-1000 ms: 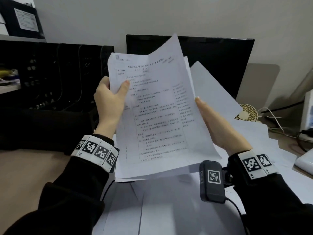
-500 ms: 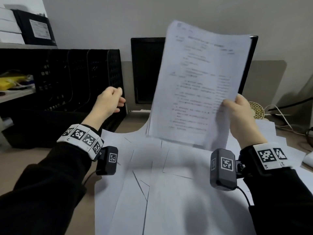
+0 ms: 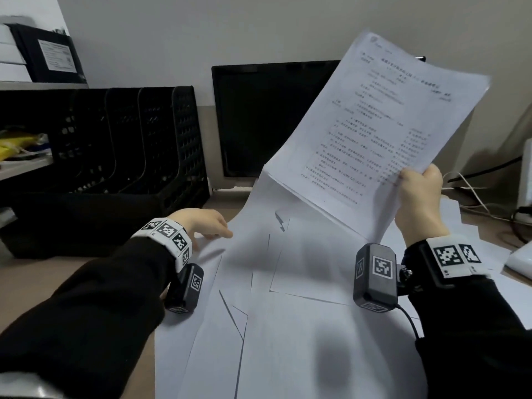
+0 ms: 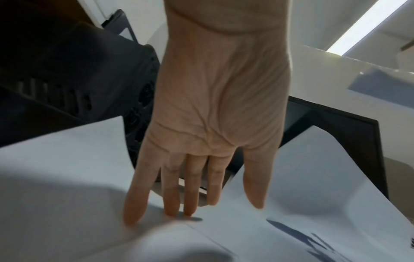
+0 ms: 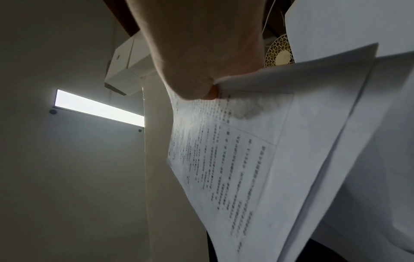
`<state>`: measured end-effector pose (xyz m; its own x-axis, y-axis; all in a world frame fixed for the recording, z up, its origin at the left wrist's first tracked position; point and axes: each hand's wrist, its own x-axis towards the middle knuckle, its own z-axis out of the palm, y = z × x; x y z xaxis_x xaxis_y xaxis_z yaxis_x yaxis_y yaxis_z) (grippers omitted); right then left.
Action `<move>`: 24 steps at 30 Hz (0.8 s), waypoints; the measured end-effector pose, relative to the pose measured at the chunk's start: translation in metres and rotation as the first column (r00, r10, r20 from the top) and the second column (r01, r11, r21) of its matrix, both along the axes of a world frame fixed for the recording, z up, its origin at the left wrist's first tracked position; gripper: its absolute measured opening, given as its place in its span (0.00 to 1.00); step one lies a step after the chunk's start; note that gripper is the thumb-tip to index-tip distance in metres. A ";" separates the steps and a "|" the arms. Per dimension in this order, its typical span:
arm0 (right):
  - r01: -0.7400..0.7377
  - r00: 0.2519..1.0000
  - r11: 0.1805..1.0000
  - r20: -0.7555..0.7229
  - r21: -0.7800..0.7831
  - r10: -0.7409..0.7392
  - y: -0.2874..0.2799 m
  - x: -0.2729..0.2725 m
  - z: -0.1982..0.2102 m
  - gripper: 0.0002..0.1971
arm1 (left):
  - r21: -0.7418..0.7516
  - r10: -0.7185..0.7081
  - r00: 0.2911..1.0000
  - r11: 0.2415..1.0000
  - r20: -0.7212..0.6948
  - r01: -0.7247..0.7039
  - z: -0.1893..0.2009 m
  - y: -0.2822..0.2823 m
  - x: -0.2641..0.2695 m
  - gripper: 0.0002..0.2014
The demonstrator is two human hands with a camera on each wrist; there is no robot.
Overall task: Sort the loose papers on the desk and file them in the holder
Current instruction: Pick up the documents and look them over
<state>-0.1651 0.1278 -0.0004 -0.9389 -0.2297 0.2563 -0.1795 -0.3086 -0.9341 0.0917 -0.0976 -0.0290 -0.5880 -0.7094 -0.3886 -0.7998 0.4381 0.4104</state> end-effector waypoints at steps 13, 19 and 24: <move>-0.225 0.972 0.964 -0.037 0.143 0.232 -0.009 0.019 0.002 0.18 | 0.372 0.140 0.704 0.909 -0.696 0.187 0.041 0.055 -0.024 0.36; -0.343 0.924 0.896 -0.073 0.281 0.376 -0.026 0.058 0.001 0.18 | 0.059 -0.028 0.588 0.990 -0.808 0.129 0.067 0.068 0.007 0.13; -0.467 0.853 0.796 -0.043 0.385 0.521 -0.020 0.091 0.014 0.19 | -0.054 -0.026 0.513 0.998 -0.858 -0.039 0.064 0.063 0.035 0.12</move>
